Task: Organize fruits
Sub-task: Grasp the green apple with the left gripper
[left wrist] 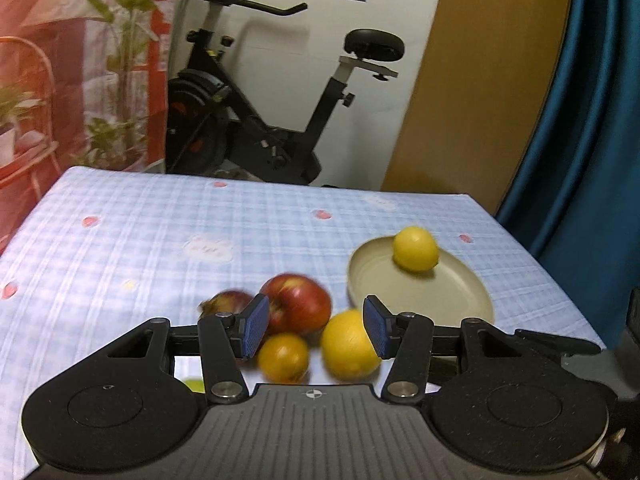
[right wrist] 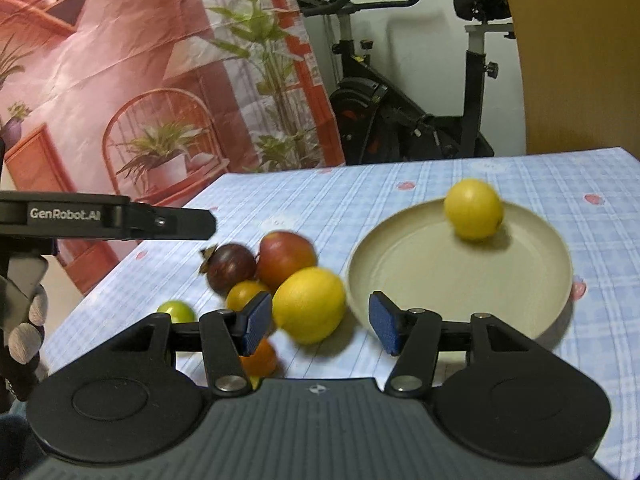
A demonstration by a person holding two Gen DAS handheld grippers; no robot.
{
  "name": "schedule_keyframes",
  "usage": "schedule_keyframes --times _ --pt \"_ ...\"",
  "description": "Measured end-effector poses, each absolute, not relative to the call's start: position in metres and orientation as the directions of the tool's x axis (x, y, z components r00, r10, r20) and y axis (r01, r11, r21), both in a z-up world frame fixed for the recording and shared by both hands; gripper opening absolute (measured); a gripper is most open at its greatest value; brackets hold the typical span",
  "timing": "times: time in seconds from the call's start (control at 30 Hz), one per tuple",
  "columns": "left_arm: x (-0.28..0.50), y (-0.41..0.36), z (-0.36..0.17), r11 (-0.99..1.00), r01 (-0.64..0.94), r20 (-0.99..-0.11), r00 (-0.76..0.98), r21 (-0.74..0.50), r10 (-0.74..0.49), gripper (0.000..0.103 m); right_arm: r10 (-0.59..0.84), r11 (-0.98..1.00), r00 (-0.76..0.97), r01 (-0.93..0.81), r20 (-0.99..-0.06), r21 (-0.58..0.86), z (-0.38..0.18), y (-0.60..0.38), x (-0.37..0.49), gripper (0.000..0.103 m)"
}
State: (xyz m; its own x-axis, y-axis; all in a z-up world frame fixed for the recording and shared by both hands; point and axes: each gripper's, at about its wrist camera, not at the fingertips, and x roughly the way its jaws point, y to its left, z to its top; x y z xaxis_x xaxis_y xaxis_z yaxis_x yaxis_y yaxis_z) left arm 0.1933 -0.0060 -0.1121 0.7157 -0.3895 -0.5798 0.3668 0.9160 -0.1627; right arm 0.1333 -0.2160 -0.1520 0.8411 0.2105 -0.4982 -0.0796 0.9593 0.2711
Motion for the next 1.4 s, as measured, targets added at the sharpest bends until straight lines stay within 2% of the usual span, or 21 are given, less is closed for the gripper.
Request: schedule_keyframes --times 0.17,0.6,0.7,1.1,1.4 --pt "0.173 0.003 -0.117 0.922 0.363 -0.581 0.725 -0.131 -0.369 0.055 0.232 0.957 0.828 -0.101 -0.511 0.271 -0.156 -0.207 0.123 0.058" --pt "0.156 0.029 -0.148 0.921 0.305 -0.615 0.686 -0.243 -0.389 0.055 0.265 0.963 0.789 -0.190 -0.554 0.190 -0.167 -0.177 0.113 0.058" --pt "0.155 0.024 -0.152 0.925 0.308 -0.621 0.687 -0.222 -0.377 0.063 0.282 0.959 0.765 -0.220 -0.579 0.178 -0.174 -0.173 0.115 0.058" --pt "0.165 -0.005 -0.180 0.851 0.367 -0.672 0.524 -0.376 -0.523 0.064 0.296 0.954 0.719 -0.249 -0.628 0.165 -0.191 -0.165 0.120 0.057" --pt "0.173 -0.014 -0.197 0.844 0.321 -0.695 0.479 -0.430 -0.536 0.060 0.319 0.948 0.714 -0.245 -0.623 0.204 -0.194 -0.173 0.120 0.050"
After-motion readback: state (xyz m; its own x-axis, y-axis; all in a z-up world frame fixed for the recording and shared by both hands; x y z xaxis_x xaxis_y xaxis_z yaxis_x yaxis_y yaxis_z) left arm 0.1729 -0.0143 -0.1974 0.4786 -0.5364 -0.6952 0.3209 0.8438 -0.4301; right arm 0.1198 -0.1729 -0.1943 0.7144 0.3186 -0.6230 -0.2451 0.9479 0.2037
